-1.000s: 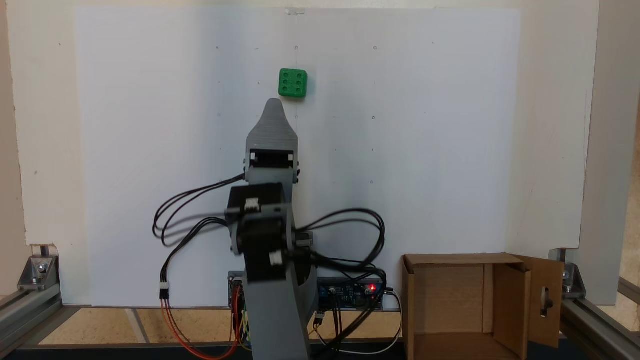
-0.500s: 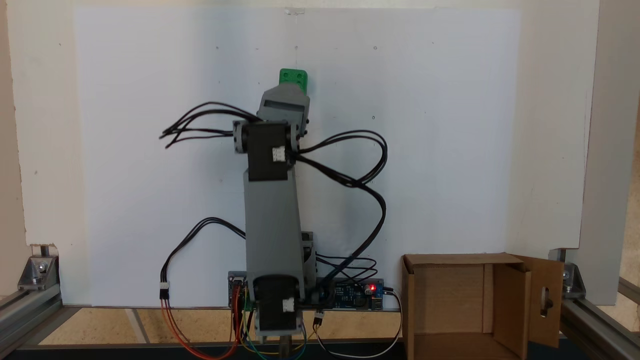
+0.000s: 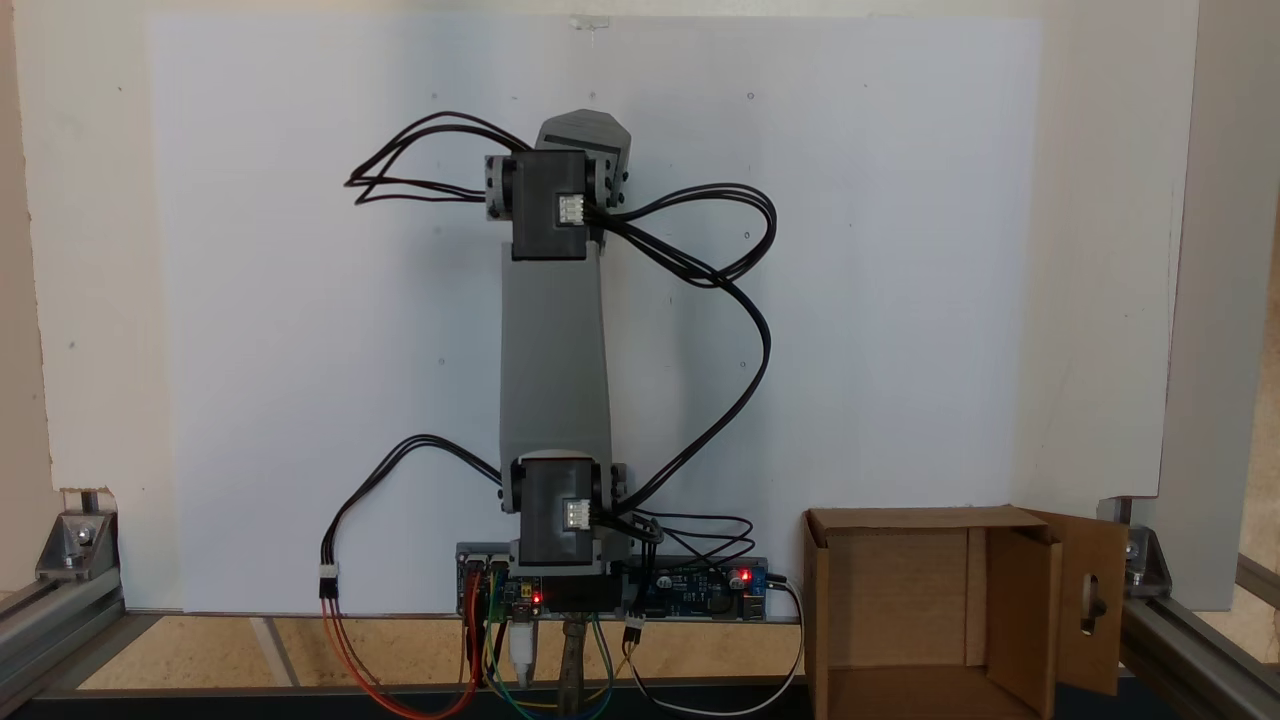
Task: Grasp a green dice and put it in the bin.
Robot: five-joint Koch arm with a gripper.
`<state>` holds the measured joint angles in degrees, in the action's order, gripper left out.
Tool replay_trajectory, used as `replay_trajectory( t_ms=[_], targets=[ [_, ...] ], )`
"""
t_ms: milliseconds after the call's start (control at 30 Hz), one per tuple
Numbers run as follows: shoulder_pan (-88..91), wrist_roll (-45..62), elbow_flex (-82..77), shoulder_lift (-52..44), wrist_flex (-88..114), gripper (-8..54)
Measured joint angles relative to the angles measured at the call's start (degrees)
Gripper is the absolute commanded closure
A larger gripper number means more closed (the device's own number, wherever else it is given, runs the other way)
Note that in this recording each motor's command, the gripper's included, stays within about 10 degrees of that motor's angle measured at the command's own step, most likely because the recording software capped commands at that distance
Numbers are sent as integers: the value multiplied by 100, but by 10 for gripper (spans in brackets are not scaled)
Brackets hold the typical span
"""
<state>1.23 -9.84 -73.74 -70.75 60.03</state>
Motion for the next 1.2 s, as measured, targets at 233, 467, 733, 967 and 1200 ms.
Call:
replay_trajectory(
  t_ms=[233,467,733,967,1200],
  targets=[
    [0,-35,0,237,-378,17],
    [0,-105,0,475,-439,16],
    [0,-105,0,554,-439,18],
    [0,-193,0,826,-650,20],
    [9,-229,0,1081,-738,24]
  ],
)
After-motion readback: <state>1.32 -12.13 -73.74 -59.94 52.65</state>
